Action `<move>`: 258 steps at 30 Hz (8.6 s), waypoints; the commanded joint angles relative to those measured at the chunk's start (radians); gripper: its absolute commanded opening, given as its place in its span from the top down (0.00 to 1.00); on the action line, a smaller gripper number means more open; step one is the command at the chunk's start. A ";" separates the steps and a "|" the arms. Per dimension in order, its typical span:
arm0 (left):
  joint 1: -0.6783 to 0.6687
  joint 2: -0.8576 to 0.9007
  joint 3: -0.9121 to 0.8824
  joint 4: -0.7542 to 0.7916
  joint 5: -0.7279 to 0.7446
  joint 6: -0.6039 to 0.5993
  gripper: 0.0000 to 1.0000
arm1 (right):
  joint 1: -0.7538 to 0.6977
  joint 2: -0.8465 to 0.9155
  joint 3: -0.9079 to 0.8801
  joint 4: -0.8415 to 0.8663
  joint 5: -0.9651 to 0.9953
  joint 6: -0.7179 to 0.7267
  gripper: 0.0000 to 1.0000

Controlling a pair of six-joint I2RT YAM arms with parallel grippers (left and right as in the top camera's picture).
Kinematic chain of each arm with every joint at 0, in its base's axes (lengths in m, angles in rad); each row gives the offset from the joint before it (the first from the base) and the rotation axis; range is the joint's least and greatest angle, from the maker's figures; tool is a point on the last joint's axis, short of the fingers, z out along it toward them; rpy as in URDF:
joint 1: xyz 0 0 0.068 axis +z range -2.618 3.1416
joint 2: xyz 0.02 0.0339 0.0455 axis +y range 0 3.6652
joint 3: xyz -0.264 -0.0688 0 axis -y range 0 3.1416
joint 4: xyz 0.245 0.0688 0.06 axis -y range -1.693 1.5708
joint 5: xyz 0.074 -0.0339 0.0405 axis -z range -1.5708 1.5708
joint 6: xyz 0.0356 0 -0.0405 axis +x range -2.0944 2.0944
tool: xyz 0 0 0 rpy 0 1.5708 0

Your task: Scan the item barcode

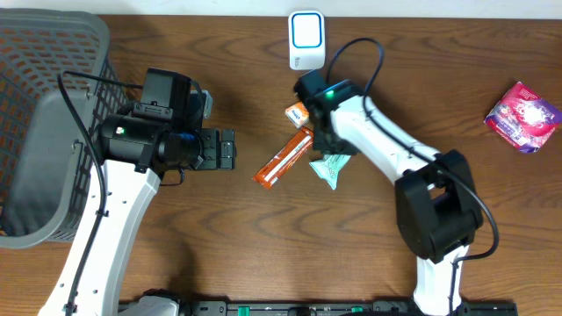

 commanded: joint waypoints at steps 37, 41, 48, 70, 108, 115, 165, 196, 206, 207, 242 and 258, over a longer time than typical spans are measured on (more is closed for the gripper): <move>0.004 0.002 -0.001 0.000 -0.009 -0.001 0.02 | -0.149 0.005 0.078 0.102 -0.691 -0.326 0.99; 0.004 0.002 -0.001 0.000 -0.009 -0.001 0.02 | -0.284 0.034 -0.011 0.175 -1.050 -0.446 0.99; 0.004 0.002 -0.001 0.000 -0.009 -0.001 0.02 | -0.473 0.147 -0.210 0.334 -1.328 -0.447 0.87; 0.004 0.002 -0.001 0.000 -0.009 -0.001 0.02 | -0.438 -0.018 0.021 0.005 -0.527 -0.430 0.99; 0.004 0.002 -0.001 0.000 -0.009 -0.001 0.02 | -0.366 -0.013 -0.164 0.179 -0.441 -0.346 0.95; 0.004 0.002 -0.001 0.000 -0.010 -0.001 0.02 | -0.397 -0.013 0.103 0.008 -0.467 -0.375 0.77; 0.004 0.002 -0.001 0.000 -0.009 -0.001 0.02 | -0.175 -0.106 -0.095 0.156 0.750 -0.104 0.99; 0.004 0.002 -0.001 0.000 -0.010 -0.001 0.02 | -0.706 0.048 -0.289 0.401 -0.866 -0.580 0.60; 0.004 0.002 -0.001 0.000 -0.009 -0.001 0.02 | -0.704 -0.003 -0.261 0.400 -0.823 -0.506 0.99; 0.004 0.002 -0.001 0.000 -0.009 -0.001 0.02 | -0.698 -0.040 -0.254 0.393 -0.754 -0.472 0.99; 0.004 0.002 -0.001 0.000 -0.009 -0.001 0.02 | -0.032 -0.044 -0.241 0.232 0.516 -0.148 0.99; 0.004 0.002 -0.001 0.000 -0.009 -0.001 0.02 | -0.375 -0.078 0.110 -0.053 -0.006 -0.216 0.20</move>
